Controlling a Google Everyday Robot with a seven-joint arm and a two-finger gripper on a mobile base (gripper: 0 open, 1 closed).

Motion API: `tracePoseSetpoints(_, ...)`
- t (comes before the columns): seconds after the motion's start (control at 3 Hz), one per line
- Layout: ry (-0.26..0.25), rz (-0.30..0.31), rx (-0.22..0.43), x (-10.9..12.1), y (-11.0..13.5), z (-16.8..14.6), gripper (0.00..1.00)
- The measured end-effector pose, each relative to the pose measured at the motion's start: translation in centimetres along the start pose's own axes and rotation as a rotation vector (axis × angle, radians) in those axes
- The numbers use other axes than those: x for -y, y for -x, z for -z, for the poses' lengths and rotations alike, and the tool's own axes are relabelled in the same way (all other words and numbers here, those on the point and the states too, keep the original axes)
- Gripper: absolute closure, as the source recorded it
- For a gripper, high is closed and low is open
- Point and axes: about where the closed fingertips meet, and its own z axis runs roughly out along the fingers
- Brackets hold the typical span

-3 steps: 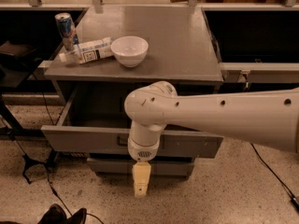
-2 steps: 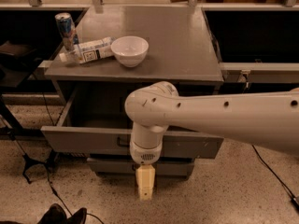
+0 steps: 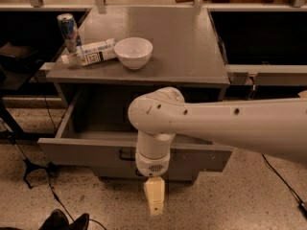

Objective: Open top drawer

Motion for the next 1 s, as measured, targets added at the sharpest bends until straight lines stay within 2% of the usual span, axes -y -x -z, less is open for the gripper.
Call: tracePoseSetpoints(1.0, 0.011, 0.007, -0.012, -0.67, 0.46, 0.03, 0.00)
